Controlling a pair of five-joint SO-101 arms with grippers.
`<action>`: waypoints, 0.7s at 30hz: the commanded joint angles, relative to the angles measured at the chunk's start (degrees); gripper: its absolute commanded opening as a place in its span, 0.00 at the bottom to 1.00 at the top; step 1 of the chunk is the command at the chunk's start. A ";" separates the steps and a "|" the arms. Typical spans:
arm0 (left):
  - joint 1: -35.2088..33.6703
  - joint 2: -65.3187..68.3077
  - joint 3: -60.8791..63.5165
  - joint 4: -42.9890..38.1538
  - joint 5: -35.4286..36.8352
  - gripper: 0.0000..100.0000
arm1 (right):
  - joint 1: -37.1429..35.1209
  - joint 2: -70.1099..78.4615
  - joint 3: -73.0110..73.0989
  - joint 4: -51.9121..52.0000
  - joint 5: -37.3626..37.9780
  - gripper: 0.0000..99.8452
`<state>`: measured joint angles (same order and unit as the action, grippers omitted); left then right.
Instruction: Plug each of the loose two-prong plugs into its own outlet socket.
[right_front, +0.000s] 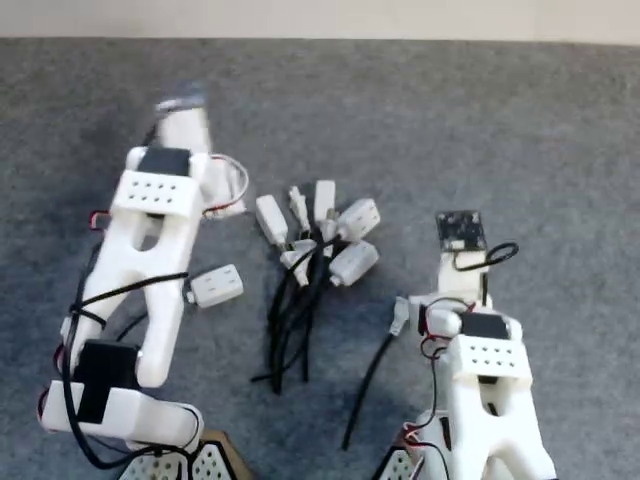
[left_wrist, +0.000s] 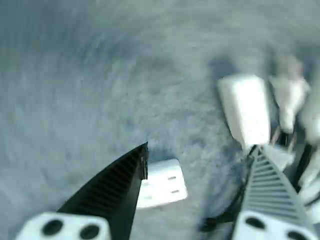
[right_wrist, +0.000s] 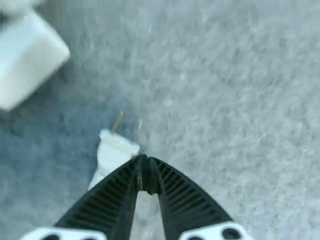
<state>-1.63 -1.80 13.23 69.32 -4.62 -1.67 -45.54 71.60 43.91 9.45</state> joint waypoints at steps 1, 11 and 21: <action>-0.92 -2.42 3.91 -3.16 15.82 0.32 | -2.42 0.13 -5.14 0.57 -3.16 0.01; -6.55 -2.51 8.48 -10.11 20.84 0.32 | -15.34 1.01 -1.27 0.57 -21.45 0.01; -9.54 -2.51 8.84 -11.25 20.92 0.32 | -14.37 1.10 1.54 1.19 -37.98 0.21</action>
<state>-10.59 -2.07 22.37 59.03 15.78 -17.85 -44.13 73.01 45.93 -23.60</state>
